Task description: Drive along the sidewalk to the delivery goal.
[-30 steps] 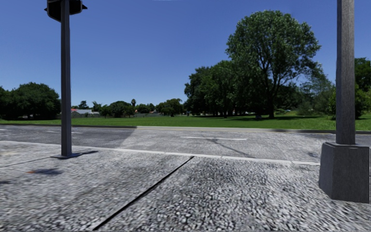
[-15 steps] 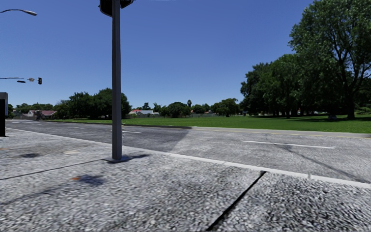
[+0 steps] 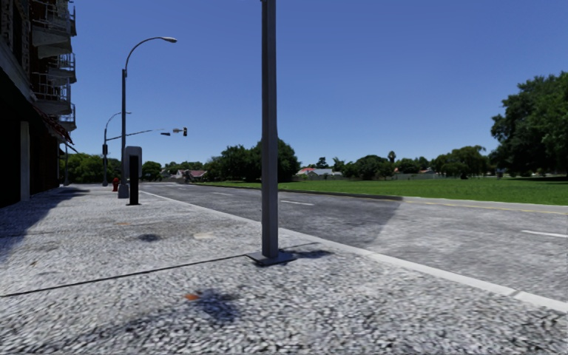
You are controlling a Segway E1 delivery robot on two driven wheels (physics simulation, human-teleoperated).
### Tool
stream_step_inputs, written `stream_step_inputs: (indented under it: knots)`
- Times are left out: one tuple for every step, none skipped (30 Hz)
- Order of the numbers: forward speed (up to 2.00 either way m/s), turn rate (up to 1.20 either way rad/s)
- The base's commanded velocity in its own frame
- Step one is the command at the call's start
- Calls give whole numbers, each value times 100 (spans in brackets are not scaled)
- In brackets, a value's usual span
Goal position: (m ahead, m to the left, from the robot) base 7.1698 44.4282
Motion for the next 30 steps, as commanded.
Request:
stream_step_inputs:
  knots:
    - [162, 78]
    - [162, 78]
    - [162, 78]
    - [162, 78]
    - [162, 78]
    - [162, 78]
    - [162, 78]
    - [162, 78]
    - [162, 78]
    - [162, 78]
    - [162, 78]
    - [163, 78]
    - [163, 78]
    - [163, 78]
    - [163, 78]
    - [163, 78]
    - [163, 78]
    - [163, 78]
    - [163, 78]
    - [163, 78]
    - [165, 39]
    - [176, 0]
    - [200, 0]
    - [200, 0]
    - [200, 0]
    - [200, 0]
    - [200, 0]
    - [200, 0]
    - [200, 0]
    - [200, 0]
